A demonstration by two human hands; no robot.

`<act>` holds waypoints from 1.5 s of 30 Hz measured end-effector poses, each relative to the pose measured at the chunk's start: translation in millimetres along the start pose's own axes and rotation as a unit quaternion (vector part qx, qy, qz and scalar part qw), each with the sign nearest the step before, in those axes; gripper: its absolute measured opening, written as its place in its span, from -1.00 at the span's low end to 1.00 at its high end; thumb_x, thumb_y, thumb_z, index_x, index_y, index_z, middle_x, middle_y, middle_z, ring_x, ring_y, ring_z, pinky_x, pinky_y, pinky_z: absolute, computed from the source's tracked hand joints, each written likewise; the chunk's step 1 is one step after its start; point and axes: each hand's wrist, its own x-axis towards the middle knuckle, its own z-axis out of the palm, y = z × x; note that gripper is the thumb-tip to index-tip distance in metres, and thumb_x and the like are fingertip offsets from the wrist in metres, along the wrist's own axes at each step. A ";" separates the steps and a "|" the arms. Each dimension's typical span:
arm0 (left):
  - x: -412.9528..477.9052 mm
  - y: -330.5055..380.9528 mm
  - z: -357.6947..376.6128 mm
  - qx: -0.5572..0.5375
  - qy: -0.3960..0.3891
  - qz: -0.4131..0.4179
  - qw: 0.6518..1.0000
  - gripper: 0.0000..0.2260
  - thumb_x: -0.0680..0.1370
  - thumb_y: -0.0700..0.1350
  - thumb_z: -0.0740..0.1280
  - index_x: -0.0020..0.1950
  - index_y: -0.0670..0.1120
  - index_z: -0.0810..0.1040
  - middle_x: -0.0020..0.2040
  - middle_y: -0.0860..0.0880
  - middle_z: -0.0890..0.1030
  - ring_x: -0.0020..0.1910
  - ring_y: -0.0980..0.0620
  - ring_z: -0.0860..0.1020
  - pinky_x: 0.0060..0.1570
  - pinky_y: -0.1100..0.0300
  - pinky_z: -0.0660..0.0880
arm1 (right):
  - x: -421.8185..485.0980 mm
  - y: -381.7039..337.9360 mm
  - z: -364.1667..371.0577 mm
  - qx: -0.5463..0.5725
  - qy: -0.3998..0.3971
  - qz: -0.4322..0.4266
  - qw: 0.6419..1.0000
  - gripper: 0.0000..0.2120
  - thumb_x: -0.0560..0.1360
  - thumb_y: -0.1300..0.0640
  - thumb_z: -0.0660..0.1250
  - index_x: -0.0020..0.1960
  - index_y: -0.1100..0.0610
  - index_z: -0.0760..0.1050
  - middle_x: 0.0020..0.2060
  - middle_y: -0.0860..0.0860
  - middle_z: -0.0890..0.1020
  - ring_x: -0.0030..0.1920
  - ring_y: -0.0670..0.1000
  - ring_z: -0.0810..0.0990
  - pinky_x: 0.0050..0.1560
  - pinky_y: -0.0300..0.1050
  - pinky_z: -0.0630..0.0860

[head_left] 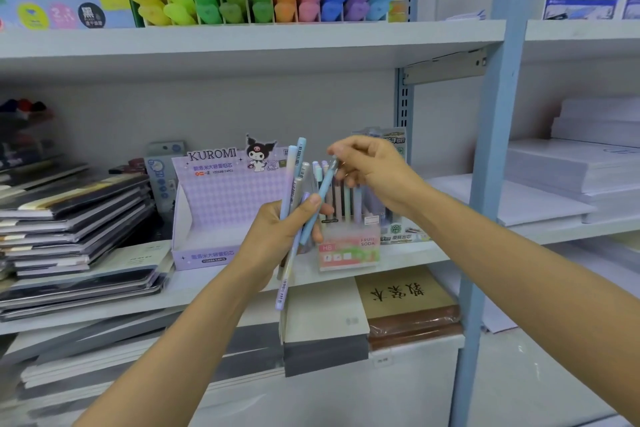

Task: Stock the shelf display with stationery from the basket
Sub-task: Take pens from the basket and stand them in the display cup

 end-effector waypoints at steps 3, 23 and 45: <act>-4.0 -2.1 -4.3 0.004 0.014 -0.017 1.000 -0.70 0.57 0.05 0.29 -0.05 -0.14 0.69 -0.44 -0.05 0.56 -0.56 0.12 0.36 -0.51 0.35 0.35 | 0.8 -7.8 -16.2 0.041 0.096 -0.022 0.994 -0.90 0.59 0.23 0.28 -0.01 0.24 0.54 -0.24 0.08 0.62 -0.34 -0.07 0.61 -0.31 -0.30 0.56; 0.0 -9.5 -11.6 -0.029 0.049 -0.062 0.996 -0.80 0.59 -0.24 0.23 0.16 -0.15 0.58 -0.44 0.03 0.43 -0.49 0.09 0.33 -0.54 0.30 0.28 | 15.7 20.6 -16.1 -0.287 0.076 -0.091 0.951 -0.87 0.57 0.24 0.32 0.04 0.25 0.61 -0.18 0.17 0.68 -0.28 -0.02 0.68 -0.19 -0.30 0.61; -2.1 -14.6 -8.9 -0.033 0.080 -0.006 0.996 -0.84 0.58 -0.01 0.33 0.06 -0.08 0.50 -0.10 -0.03 0.72 -0.49 0.10 0.53 -0.54 0.39 0.39 | 14.7 31.0 5.6 -0.433 0.097 -0.121 0.888 -0.84 0.53 0.05 0.39 0.03 0.10 0.65 -0.11 0.02 0.55 -0.16 -0.07 0.45 -0.03 -0.01 0.50</act>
